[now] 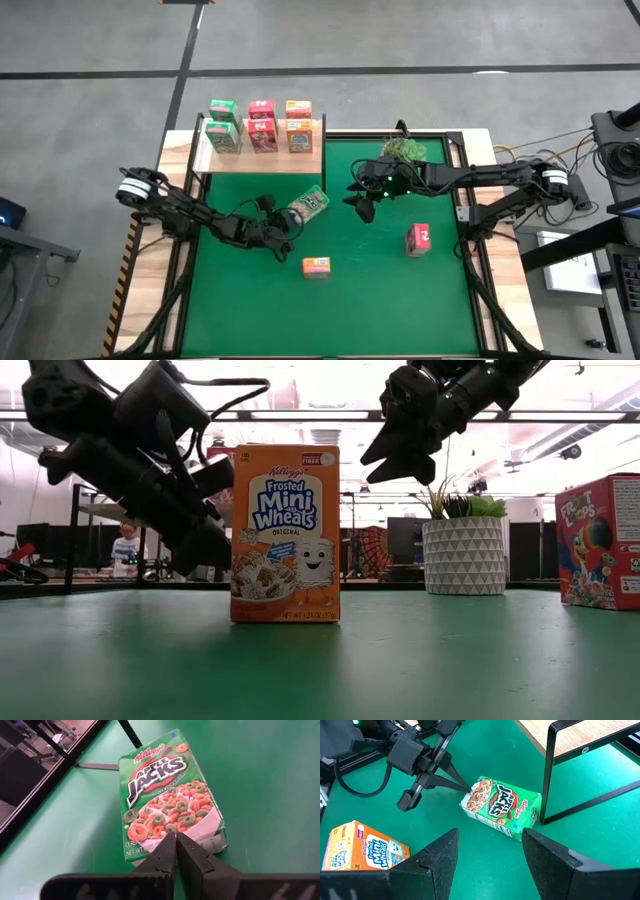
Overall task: Stack cereal on shelf
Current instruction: Put the green cereal box on the shelf aligned with other green cereal boxes
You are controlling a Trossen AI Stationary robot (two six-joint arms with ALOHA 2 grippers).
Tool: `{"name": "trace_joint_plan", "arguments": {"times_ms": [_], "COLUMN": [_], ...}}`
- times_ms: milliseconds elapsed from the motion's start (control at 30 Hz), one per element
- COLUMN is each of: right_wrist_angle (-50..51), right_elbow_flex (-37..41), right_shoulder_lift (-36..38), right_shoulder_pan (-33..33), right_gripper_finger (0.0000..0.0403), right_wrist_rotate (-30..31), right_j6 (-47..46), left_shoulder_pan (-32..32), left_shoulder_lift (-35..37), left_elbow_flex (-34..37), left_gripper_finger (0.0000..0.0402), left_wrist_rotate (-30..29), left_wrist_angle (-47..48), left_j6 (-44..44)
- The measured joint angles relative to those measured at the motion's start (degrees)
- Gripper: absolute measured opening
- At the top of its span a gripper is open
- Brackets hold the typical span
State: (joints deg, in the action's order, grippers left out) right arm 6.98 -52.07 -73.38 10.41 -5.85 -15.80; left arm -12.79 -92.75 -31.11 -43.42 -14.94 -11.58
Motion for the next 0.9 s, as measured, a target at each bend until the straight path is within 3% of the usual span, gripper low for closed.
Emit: {"name": "trace_joint_plan", "arguments": {"times_ms": [700,900], "right_wrist_angle": [0.00,0.00], "right_elbow_flex": [0.00,0.00], "right_shoulder_lift": [0.00,0.00], "right_shoulder_pan": [0.01,0.00], "right_gripper_finger": [0.0208,0.0208], "right_wrist_rotate": [0.00,1.28], "right_j6": [-1.95,-3.91], "left_shoulder_pan": [-1.42,-1.45], "left_shoulder_lift": [0.07,0.04], "left_elbow_flex": [0.02,0.13], "left_gripper_finger": [0.0000,0.0000], "left_wrist_rotate": [0.48,2.98], "left_wrist_angle": [1.92,2.71], "left_j6": [-4.32,-5.95]}}
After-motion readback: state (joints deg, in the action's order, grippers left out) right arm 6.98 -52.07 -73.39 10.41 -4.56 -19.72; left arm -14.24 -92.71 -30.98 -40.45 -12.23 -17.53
